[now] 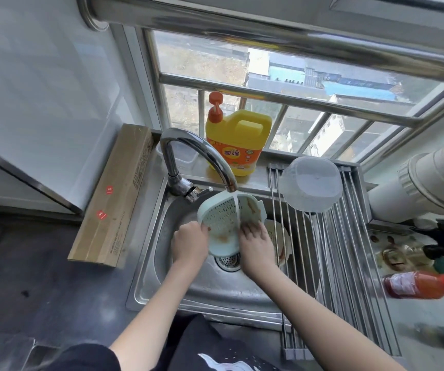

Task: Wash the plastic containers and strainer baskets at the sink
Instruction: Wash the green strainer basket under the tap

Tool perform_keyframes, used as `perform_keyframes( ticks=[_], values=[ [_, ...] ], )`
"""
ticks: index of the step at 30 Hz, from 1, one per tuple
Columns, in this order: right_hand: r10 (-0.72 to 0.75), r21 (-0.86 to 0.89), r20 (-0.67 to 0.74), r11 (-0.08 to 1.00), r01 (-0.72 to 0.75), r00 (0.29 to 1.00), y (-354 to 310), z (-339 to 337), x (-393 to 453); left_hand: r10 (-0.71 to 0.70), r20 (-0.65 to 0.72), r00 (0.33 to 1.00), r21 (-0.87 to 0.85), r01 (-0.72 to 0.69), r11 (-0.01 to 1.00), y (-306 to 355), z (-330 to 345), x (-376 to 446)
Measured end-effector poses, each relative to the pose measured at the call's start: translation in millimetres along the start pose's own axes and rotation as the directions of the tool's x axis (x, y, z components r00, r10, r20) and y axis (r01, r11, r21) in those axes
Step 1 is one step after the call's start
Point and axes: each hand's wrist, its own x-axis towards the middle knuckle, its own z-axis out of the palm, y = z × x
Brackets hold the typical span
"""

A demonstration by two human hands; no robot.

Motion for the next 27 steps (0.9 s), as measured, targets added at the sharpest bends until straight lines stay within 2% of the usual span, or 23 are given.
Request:
perform_keyframes(
  ticks=[2, 3, 5, 7, 8, 9, 12, 13, 15, 17, 19, 20, 21, 23, 25, 27],
  values=[
    [0.095, -0.076, 0.033, 0.993, -0.092, 0.995, 0.8, -4.1, 0.4, -0.009, 0.005, 1.000, -0.015, 0.009, 1.000, 1.7, 0.9, -3.8],
    [0.102, -0.035, 0.047, 0.994, -0.101, 0.994, -4.6, -4.6, 1.1, -0.012, 0.005, 1.000, -0.026, 0.012, 1.000, 3.9, 1.1, -4.4],
    [-0.031, 0.190, 0.104, 0.982, 0.011, 0.994, -20.0, -3.4, 1.6, -0.021, 0.000, 1.000, -0.037, 0.021, 0.999, 8.2, 2.1, -4.8],
    [-0.236, 0.431, 0.125, 0.888, 0.161, 0.964, -32.0, -4.7, -5.0, -0.042, -0.005, 0.999, -0.047, 0.042, 0.998, 7.9, 1.3, -6.4],
    [-0.275, 0.484, 0.124, 0.856, 0.183, 0.954, -31.3, -4.1, -7.5, -0.053, -0.012, 0.999, -0.055, 0.052, 0.997, 5.6, 0.9, -7.1],
    [-0.262, 0.450, 0.111, 0.873, 0.187, 0.959, -25.9, -5.0, -8.3, -0.059, -0.017, 0.998, -0.067, 0.058, 0.996, 2.9, 0.8, -8.7],
    [-0.059, 0.037, 0.025, 0.998, 0.058, 0.998, -7.1, -2.0, -10.5, -0.043, -0.037, 0.998, -0.077, 0.040, 0.996, -3.3, 1.1, -16.9],
    [0.013, -0.030, 0.029, 0.999, -0.012, 0.999, -3.3, -0.5, -10.9, -0.030, -0.036, 0.999, -0.067, 0.027, 0.997, -3.6, 1.2, -20.1],
    [0.092, -0.021, 0.050, 0.996, -0.091, 0.995, -6.7, 1.2, -11.7, -0.011, -0.025, 1.000, -0.068, 0.009, 0.998, -1.3, 1.4, -24.2],
    [-0.029, 0.162, 0.135, 0.987, 0.007, 0.990, -18.7, 4.2, -9.7, -0.009, 0.002, 1.000, -0.057, 0.009, 0.998, 4.5, 0.8, -26.1],
    [-0.230, 0.453, 0.209, 0.884, 0.114, 0.950, -30.3, 2.7, -13.1, -0.010, 0.013, 1.000, -0.034, 0.010, 0.999, 7.3, -0.9, -27.3],
    [-0.271, 0.525, 0.226, 0.843, 0.118, 0.936, -31.4, 2.3, -15.6, -0.014, 0.008, 1.000, -0.033, 0.015, 0.999, 6.3, -1.5, -27.4],
    [-0.266, 0.499, 0.220, 0.857, 0.126, 0.939, -27.5, 0.6, -15.7, -0.024, 0.001, 1.000, -0.052, 0.024, 0.998, 4.0, -1.7, -27.8],
    [-0.146, 0.196, 0.135, 0.974, 0.118, 0.980, -15.7, -0.1, -15.7, -0.044, -0.010, 0.999, -0.096, 0.043, 0.994, -2.0, -1.7, -29.9],
    [0.001, -0.055, 0.074, 0.998, 0.003, 0.997, -7.7, 0.2, -18.2, -0.035, -0.026, 0.999, -0.087, 0.032, 0.996, -4.5, -3.0, -32.6],
    [0.092, -0.084, 0.067, 0.993, -0.087, 0.993, -10.0, 1.3, -19.5, -0.005, -0.035, 0.999, -0.056, 0.003, 0.998, -2.1, -5.4, -32.8]
  ],
)
